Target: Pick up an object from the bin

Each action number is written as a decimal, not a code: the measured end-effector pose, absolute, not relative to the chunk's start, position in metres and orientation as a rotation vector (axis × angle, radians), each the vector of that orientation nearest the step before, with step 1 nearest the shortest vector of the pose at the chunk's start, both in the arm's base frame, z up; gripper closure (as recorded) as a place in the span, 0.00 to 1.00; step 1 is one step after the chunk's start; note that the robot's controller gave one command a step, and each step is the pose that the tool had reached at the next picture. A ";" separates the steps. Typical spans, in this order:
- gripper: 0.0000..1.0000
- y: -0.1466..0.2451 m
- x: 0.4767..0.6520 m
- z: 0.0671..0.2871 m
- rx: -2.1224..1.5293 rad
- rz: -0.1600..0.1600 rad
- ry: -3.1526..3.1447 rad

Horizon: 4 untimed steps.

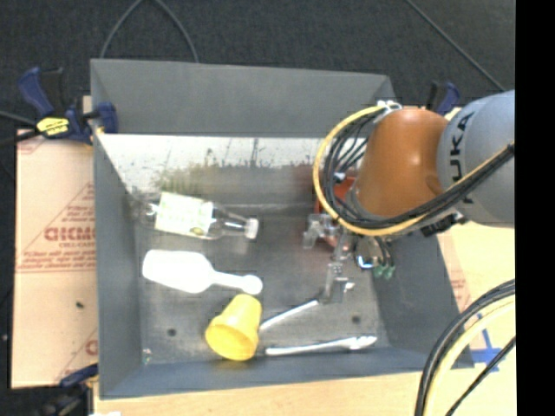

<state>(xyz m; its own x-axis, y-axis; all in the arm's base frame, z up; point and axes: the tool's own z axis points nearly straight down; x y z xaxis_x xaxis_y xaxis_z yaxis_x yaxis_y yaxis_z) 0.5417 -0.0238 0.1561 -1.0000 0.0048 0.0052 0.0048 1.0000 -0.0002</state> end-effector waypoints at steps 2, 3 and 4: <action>0.00 -0.040 0.535 0.068 0.469 0.000 -3.104; 0.00 -0.038 0.534 0.070 0.345 0.000 -3.122; 0.00 -0.040 0.536 0.070 0.410 0.002 -3.117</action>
Offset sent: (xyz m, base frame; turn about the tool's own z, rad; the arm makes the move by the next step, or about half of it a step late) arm -0.0063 -0.0155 -0.0861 -0.3079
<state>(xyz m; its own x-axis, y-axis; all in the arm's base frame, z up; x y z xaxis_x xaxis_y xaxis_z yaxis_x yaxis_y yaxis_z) 0.5357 -0.0396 0.0700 -0.9660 -0.2587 -0.0024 -0.2587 0.9660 -0.0016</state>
